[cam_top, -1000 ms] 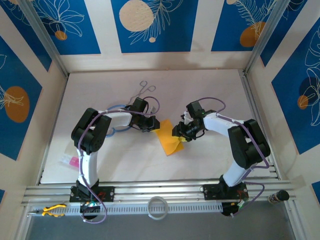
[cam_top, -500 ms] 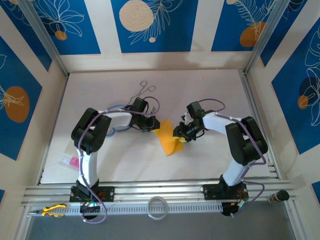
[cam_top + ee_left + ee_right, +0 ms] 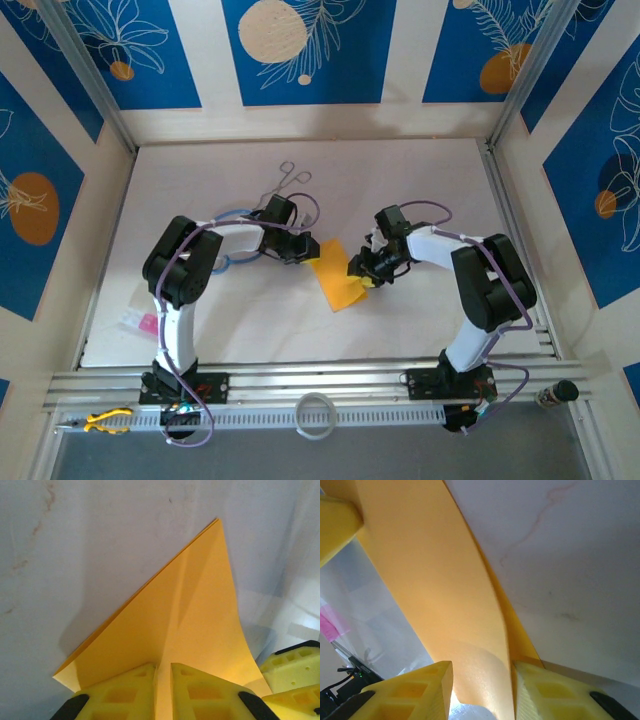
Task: Fold a paper plane with a square sheet of paper (pick it up from the middle)
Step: Fold the triangle a second time at the center of the table.
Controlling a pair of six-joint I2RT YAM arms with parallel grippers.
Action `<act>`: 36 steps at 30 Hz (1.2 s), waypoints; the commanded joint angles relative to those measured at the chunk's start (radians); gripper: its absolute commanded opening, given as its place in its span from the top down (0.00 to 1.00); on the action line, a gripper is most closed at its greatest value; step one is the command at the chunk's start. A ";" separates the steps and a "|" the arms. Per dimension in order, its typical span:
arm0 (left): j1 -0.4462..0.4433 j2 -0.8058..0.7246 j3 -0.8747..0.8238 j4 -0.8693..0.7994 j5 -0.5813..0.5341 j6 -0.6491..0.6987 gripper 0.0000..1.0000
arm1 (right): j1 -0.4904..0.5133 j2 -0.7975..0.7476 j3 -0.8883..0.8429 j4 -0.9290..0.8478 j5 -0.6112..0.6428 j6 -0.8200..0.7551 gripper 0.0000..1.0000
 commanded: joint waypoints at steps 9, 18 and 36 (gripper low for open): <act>0.002 -0.021 0.024 -0.022 0.030 0.007 0.82 | -0.015 -0.021 -0.020 0.010 -0.032 0.017 0.83; -0.001 -0.108 0.029 -0.003 0.047 -0.026 0.73 | -0.014 -0.086 -0.089 0.082 -0.010 0.112 0.94; -0.101 -0.068 -0.032 0.106 0.007 -0.192 0.77 | 0.110 -0.270 -0.285 0.322 0.134 0.552 0.91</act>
